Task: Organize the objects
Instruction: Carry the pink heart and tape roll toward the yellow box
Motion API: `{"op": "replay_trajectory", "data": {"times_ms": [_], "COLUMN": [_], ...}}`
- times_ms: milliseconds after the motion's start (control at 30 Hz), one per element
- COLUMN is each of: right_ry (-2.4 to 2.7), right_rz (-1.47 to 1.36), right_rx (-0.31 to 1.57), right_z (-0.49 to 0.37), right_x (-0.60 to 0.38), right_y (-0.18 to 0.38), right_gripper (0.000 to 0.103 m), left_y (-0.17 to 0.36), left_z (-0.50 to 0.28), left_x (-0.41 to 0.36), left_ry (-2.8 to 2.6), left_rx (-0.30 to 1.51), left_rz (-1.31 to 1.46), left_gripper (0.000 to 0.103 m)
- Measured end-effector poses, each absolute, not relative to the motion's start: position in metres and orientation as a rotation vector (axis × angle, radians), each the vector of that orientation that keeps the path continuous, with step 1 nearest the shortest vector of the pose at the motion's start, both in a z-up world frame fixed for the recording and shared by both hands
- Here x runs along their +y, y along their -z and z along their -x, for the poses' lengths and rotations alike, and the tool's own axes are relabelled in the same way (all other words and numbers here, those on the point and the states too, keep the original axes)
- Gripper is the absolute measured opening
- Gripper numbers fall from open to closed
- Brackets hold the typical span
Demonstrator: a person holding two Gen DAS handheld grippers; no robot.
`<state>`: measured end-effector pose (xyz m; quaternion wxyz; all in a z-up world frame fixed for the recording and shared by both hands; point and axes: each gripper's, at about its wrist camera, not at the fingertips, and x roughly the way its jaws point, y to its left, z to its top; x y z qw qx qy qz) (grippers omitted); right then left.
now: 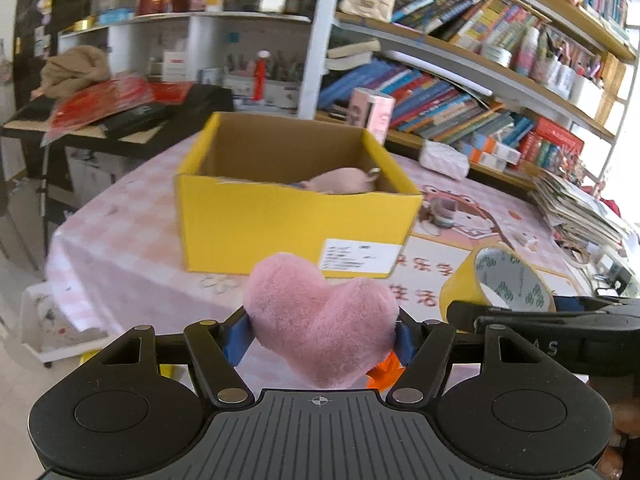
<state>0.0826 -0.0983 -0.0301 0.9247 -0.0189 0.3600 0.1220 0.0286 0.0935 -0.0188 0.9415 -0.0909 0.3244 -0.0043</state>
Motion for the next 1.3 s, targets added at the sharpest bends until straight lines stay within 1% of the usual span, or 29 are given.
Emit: {"op": "replay_trajectory", "data": {"times_ms": [300,633,933,1167,1300], "right_ry": [-0.313,-0.359,-0.358,-0.340,-0.338], "right_rz": [0.047,0.072,0.092,0.069,0.055], "right_rx": [0.755,0.741,0.735,0.629,0.575], "right_z": [-0.058,-0.049,-0.060,-0.098,-0.129], "right_x": [-0.058,-0.030,-0.030,-0.030,-0.031], "right_y": [0.037,0.032,0.032,0.010,-0.007], "right_gripper": [0.089,0.088,0.088,0.088,0.088], "left_y": [0.020,0.010,0.007,-0.011,-0.022], "left_z": [-0.001,0.004,-0.010,-0.043,-0.074], "left_x": [0.127,0.148,0.148,0.151,0.151], "left_ry": [-0.045,-0.071,-0.064,-0.087,-0.093], "left_rx": [0.656,0.613,0.593,0.524,0.486], "left_rz": [0.188,0.194,0.198,0.156,0.139], "left_gripper": [0.068,0.068,0.068,0.068,0.068]}}
